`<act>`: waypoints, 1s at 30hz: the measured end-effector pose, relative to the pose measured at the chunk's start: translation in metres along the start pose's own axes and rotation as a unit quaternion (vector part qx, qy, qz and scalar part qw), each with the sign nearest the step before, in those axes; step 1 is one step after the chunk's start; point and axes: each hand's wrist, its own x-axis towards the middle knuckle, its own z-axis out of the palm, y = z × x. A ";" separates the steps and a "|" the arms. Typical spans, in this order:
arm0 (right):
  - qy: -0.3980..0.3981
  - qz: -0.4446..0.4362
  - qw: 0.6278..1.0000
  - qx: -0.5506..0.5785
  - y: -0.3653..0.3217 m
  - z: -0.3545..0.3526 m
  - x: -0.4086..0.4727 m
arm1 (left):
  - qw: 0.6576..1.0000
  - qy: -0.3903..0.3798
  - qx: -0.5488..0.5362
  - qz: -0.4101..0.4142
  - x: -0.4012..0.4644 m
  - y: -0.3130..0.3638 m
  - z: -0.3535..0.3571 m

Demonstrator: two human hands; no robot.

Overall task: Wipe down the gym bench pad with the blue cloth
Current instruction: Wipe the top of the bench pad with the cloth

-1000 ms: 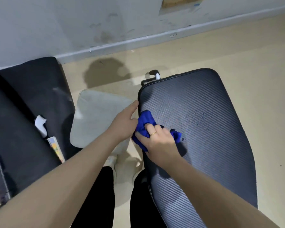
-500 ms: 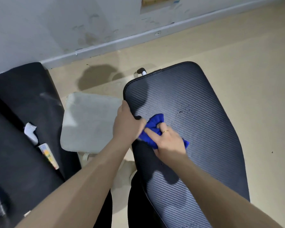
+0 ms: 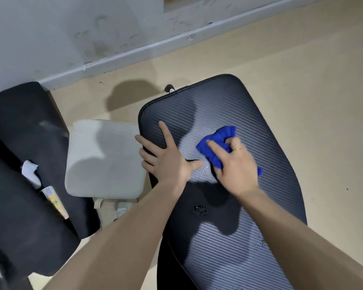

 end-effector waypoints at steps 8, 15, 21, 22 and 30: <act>0.006 0.054 0.999 -0.004 0.006 -0.007 0.002 | 0.999 0.031 0.025 0.022 -0.008 -0.001 0.007; 0.006 0.079 0.997 -0.018 0.053 -0.025 0.029 | 1.000 -0.011 0.010 -0.012 -0.007 0.013 0.007; 0.007 0.120 0.991 0.051 0.020 -0.012 0.022 | 1.000 0.006 0.022 -0.017 -0.005 0.013 0.009; -0.024 0.065 0.996 0.055 0.016 -0.011 0.010 | 1.000 0.007 0.022 -0.019 -0.006 0.013 0.008; 0.032 0.253 0.966 0.041 0.053 -0.024 0.038 | 1.000 0.011 -0.001 -0.012 -0.005 0.010 0.011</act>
